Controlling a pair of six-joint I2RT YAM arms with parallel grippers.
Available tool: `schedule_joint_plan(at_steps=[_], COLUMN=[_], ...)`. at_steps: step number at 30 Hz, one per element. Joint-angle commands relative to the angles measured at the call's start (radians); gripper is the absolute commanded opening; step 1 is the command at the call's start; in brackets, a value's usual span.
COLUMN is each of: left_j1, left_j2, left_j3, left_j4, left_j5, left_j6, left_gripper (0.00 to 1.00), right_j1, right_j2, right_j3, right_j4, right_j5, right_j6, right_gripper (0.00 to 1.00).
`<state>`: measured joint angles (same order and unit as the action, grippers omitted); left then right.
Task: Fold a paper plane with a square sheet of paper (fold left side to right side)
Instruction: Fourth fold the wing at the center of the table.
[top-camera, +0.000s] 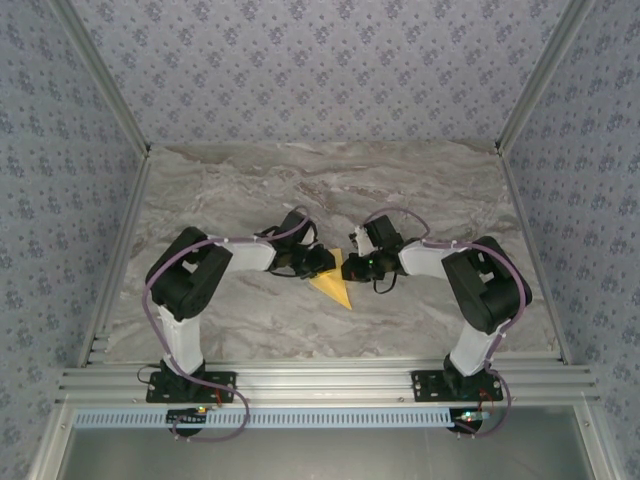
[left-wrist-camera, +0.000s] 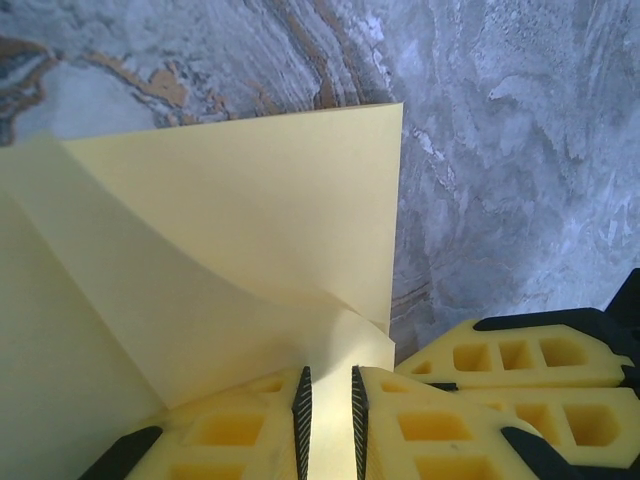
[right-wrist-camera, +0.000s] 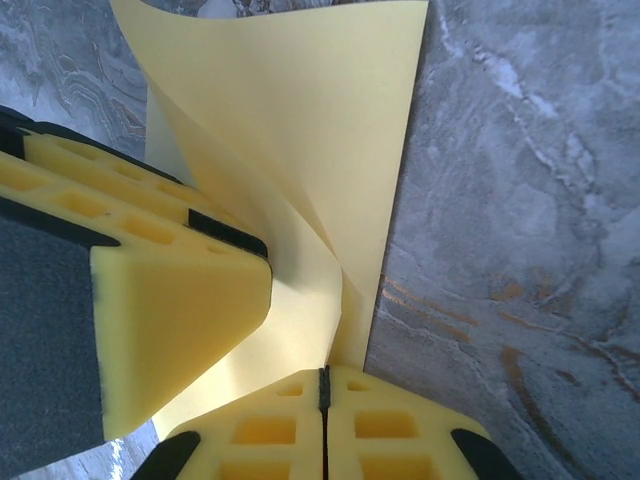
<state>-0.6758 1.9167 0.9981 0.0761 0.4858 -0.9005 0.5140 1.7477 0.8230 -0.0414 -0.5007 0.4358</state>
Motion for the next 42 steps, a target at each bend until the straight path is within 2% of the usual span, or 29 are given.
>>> schedule_joint_plan(at_steps=[1,5,9,10,15,19,30,42], left_j1=[-0.008,-0.008,-0.007,-0.007,-0.007,-0.008,-0.007,-0.007], left_j2=[0.021,0.021,0.02,0.02,0.016,0.014,0.01,0.011], left_j3=[-0.054,-0.071,-0.072,-0.071,-0.07,-0.071,-0.074,-0.075], left_j4=[-0.055,-0.055,-0.052,-0.052,-0.053,-0.053,-0.052,-0.055], left_j5=[-0.035,-0.042,-0.043,-0.042,-0.044,-0.043,-0.044,-0.045], left_j6=[0.005,0.005,0.005,0.006,0.009,0.009,0.009,0.011], left_gripper=[0.2,0.2,0.2,0.2,0.2,0.2,0.19,0.19], right_j1=[0.002,-0.025,-0.039,-0.037,-0.002,0.033,0.065,0.077], right_j2=[-0.01,-0.094,-0.179,-0.192,-0.218,-0.211,-0.135,-0.123], right_j3=[-0.003,0.005,-0.002,-0.009,-0.076,-0.109,-0.128,-0.141], right_j4=[-0.054,-0.064,-0.098,-0.099,-0.043,0.005,-0.045,-0.093], right_j5=[0.007,-0.003,-0.025,-0.041,-0.185,-0.244,-0.194,-0.137], right_j6=[-0.007,-0.009,-0.016,-0.015,0.031,0.067,0.024,-0.002], right_gripper=[0.08,0.14,0.28,0.28,0.25,0.22,0.22,0.22])
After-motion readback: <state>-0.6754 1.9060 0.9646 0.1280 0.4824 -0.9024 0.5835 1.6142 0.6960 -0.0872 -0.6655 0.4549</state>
